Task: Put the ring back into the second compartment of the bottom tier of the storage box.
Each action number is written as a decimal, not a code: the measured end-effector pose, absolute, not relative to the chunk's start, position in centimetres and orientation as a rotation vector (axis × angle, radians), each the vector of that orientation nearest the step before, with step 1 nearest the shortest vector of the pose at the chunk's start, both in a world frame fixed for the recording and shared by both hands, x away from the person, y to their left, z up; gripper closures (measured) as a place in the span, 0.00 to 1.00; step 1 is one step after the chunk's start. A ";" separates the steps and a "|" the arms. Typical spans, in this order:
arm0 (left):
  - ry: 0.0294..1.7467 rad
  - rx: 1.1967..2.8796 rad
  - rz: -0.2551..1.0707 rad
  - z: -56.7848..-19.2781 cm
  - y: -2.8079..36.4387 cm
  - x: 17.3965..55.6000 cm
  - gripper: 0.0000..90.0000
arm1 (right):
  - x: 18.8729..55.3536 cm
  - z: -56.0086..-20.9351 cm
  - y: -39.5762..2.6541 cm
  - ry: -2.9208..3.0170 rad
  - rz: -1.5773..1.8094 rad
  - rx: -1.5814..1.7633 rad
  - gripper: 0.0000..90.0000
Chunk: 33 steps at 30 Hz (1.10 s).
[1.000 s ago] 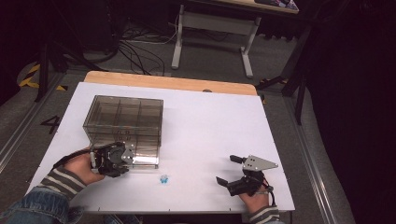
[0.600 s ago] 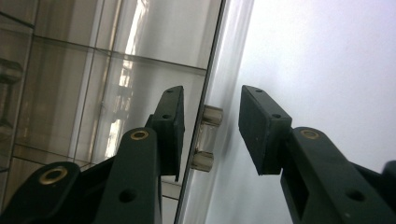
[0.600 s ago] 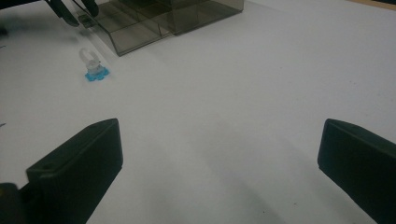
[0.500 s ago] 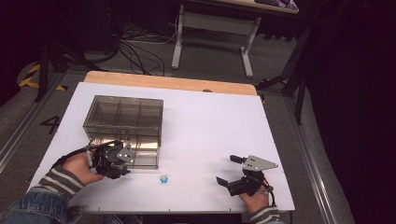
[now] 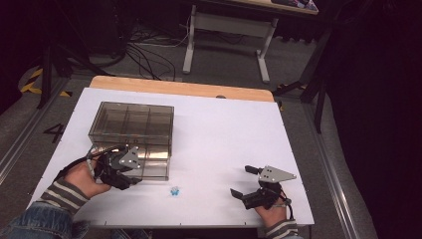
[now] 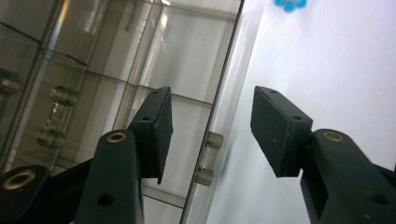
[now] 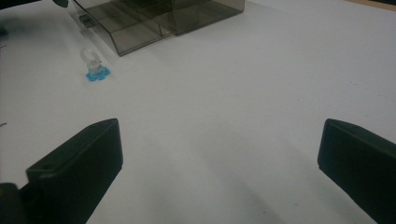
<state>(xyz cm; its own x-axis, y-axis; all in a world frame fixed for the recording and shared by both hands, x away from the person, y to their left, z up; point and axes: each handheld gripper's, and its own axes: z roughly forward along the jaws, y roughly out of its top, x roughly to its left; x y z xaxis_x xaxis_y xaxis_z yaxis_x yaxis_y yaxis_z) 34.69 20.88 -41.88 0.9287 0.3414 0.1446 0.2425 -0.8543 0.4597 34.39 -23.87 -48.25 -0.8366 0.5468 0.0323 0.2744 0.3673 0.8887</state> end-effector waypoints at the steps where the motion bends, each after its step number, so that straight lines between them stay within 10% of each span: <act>1: 0.432 2.636 0.303 -41.8 20.9 34.6 0.53 | 34.4 -48.2 -23.9 2.363 1.457 0.729 0.01; 33: 0.475 2.479 0.261 -40.2 19.8 34.0 0.50 | 34.4 -48.3 -23.9 2.364 1.457 0.731 0.01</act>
